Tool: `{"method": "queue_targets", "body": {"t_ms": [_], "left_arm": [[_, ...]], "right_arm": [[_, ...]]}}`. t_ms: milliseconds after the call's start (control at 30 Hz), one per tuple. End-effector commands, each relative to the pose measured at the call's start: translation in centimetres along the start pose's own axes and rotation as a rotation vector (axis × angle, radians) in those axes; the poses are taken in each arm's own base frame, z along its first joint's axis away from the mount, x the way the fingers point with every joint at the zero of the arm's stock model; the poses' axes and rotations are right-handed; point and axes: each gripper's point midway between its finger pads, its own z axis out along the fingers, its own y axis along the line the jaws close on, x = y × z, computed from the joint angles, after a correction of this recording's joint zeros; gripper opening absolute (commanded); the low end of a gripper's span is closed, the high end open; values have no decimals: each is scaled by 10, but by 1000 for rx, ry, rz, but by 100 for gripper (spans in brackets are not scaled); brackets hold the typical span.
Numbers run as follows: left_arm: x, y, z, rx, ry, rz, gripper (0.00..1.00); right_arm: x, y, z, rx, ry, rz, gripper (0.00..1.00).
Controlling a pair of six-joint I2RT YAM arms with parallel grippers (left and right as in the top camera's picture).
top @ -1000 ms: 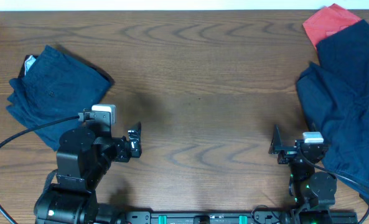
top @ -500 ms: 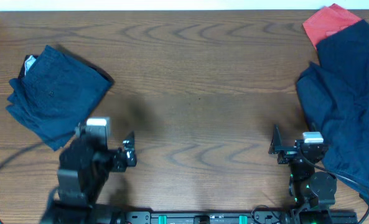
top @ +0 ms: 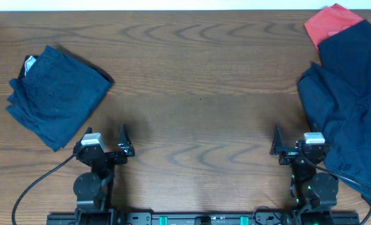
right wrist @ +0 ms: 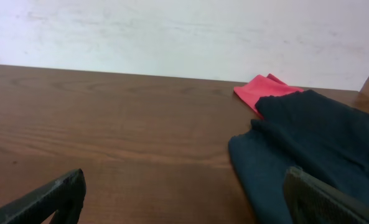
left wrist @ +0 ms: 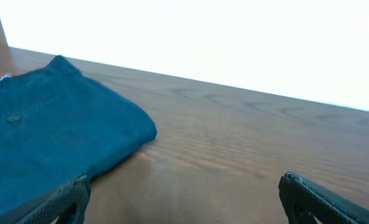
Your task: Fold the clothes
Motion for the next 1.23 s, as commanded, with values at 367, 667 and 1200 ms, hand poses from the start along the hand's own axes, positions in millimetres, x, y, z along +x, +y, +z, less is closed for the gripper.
{"method": "queue_targets", "body": {"t_ms": [367,667,1200], "left_arm": [[15,3,0,-9,49,-4,98],[15,3,0,-9,49,-4,98],[15,3,0,-9,49,-4,98]], "right_arm": [[2,-2,0,9,6,-15,99],[2,-2,0,9,6,-15,99],[2,-2,0,9,6,-14,99]]}}
